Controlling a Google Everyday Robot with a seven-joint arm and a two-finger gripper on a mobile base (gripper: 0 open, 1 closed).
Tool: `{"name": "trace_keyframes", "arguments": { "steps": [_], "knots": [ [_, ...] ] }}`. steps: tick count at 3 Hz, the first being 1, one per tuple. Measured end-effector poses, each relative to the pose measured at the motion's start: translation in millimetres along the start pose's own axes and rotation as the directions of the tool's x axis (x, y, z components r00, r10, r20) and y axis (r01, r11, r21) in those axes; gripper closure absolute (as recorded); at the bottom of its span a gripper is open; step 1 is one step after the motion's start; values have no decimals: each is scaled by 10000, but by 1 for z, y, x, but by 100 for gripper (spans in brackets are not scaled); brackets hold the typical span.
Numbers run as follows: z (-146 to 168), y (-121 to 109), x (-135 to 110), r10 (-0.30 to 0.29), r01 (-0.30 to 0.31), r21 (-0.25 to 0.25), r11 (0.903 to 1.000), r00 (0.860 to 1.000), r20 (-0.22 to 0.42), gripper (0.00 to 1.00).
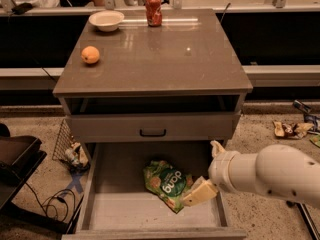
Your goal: Pick green rice chip bag from middle drawer and place on counter
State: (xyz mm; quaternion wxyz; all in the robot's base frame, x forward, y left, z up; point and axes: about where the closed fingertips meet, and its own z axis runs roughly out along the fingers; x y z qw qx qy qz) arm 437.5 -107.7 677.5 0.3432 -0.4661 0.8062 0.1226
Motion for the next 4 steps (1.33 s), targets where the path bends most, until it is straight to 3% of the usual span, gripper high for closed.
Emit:
{"name": "trace_keyframes", "arguments": {
  "steps": [1, 2, 3, 4],
  "knots": [
    [66, 5, 34, 609, -608, -52, 9981, 9975, 364, 0],
    [116, -14, 57, 931, -986, 481, 9940, 9900, 1065, 0],
    [161, -30, 74, 1350, -1490, 692, 9864, 9751, 1759, 0],
    [182, -20, 88, 1792, -1883, 342, 9815, 9670, 1813, 0]
  ]
}}
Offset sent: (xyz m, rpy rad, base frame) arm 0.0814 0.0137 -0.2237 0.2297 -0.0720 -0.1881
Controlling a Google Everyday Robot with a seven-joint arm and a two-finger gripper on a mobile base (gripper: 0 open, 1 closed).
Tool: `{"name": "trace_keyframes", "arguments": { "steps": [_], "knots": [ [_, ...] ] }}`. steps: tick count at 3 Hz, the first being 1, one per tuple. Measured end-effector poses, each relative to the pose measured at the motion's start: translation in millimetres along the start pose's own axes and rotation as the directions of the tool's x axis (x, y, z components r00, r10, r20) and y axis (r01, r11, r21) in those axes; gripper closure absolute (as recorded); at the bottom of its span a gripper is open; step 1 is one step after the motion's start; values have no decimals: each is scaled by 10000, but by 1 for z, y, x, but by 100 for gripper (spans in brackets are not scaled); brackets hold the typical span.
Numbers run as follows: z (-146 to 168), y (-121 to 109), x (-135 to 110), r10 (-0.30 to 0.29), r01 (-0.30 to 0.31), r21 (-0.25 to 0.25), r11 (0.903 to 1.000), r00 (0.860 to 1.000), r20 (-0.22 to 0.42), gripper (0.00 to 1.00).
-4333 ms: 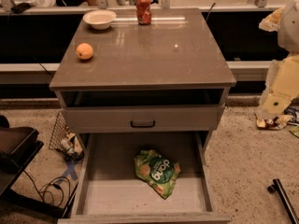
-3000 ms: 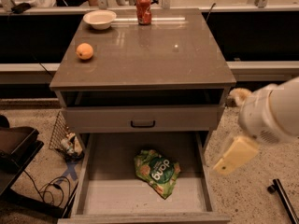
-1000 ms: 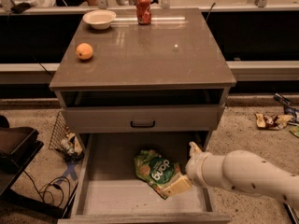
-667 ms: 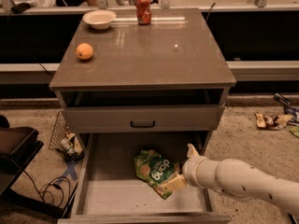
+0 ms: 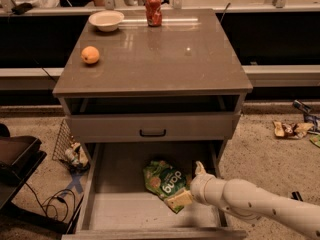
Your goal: Pick green rice chip bag from middle drawer and place on counter
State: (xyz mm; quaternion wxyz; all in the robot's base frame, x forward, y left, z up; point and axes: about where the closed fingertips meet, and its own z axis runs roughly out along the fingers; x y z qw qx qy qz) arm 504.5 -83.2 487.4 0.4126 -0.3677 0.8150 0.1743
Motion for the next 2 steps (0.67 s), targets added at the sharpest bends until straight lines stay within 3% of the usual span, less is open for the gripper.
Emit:
{"name": "trace_keyframes", "arguments": {
  "steps": [1, 2],
  "knots": [
    [0, 0, 0, 0, 0, -1, 10000, 10000, 0, 0],
    [25, 11, 5, 86, -89, -131, 9999, 9998, -195, 0]
  ]
}}
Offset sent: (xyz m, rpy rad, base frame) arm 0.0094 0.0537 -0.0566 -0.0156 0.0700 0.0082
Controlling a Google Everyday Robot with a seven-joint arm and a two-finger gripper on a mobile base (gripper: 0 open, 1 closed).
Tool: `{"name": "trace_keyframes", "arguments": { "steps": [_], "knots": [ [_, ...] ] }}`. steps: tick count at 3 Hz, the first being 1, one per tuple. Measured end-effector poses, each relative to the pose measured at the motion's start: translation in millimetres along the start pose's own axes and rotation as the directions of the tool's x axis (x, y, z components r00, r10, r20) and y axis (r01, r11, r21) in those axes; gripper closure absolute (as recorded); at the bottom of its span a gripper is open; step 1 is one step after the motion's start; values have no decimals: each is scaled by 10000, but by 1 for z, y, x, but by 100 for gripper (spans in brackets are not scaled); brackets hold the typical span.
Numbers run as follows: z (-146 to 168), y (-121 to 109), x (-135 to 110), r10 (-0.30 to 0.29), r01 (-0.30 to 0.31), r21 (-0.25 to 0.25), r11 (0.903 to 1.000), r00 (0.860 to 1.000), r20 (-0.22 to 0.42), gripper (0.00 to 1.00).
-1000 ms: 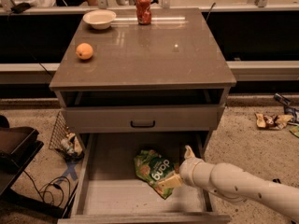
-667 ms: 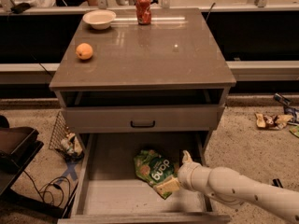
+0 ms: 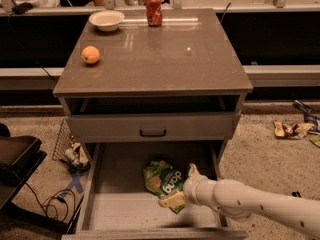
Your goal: Pick green rice chip bag from middle drawer and place on counter
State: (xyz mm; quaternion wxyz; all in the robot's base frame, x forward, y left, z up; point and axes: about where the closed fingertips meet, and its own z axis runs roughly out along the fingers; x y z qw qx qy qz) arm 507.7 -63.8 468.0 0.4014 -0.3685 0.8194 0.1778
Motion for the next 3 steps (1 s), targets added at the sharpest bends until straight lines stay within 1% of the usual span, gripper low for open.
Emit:
{"name": "trace_keyframes", "arguments": {
  "steps": [1, 2, 3],
  "knots": [
    [35, 7, 5, 2, -3, -93, 10000, 9999, -172, 0],
    [69, 14, 11, 41, -48, -292, 9996, 9998, -219, 0],
    [102, 17, 18, -57, 46, -410, 9991, 9996, -265, 15]
  ]
}}
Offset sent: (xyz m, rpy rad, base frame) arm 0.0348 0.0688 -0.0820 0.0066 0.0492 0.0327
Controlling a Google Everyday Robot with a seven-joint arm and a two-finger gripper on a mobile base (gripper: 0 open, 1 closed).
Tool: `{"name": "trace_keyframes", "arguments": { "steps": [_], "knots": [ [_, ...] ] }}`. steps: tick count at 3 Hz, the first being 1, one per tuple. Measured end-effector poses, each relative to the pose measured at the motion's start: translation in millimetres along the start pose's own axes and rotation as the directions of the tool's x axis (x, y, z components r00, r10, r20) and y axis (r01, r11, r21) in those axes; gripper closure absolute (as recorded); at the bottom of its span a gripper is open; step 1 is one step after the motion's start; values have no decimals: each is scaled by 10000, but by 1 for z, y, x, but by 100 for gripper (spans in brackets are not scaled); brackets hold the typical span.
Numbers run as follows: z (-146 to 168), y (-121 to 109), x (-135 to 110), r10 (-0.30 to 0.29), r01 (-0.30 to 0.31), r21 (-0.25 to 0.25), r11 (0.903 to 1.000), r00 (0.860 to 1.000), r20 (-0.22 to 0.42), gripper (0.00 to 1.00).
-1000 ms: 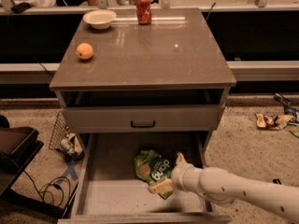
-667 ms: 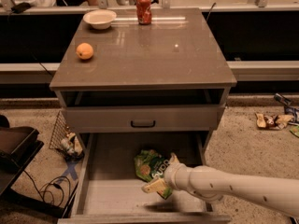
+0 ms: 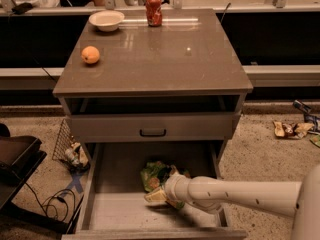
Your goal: Pick green rice chip bag from middle drawer and place on counter
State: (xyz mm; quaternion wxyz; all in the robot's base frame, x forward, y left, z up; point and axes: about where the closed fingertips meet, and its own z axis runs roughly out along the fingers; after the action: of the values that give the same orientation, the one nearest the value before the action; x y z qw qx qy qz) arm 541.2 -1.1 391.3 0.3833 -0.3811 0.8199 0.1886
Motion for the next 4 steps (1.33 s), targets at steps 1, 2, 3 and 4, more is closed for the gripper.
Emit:
{"name": "trace_keyframes", "arguments": {
  "steps": [1, 2, 3, 4],
  "knots": [
    [3, 2, 0, 13, -13, -49, 10000, 10000, 0, 38],
    [4, 3, 0, 11, -11, -70, 10000, 10000, 2, 61],
    [4, 4, 0, 7, -7, -92, 10000, 10000, 4, 84],
    [5, 5, -1, 4, -4, -113, 9999, 10000, 5, 100]
  ]
}}
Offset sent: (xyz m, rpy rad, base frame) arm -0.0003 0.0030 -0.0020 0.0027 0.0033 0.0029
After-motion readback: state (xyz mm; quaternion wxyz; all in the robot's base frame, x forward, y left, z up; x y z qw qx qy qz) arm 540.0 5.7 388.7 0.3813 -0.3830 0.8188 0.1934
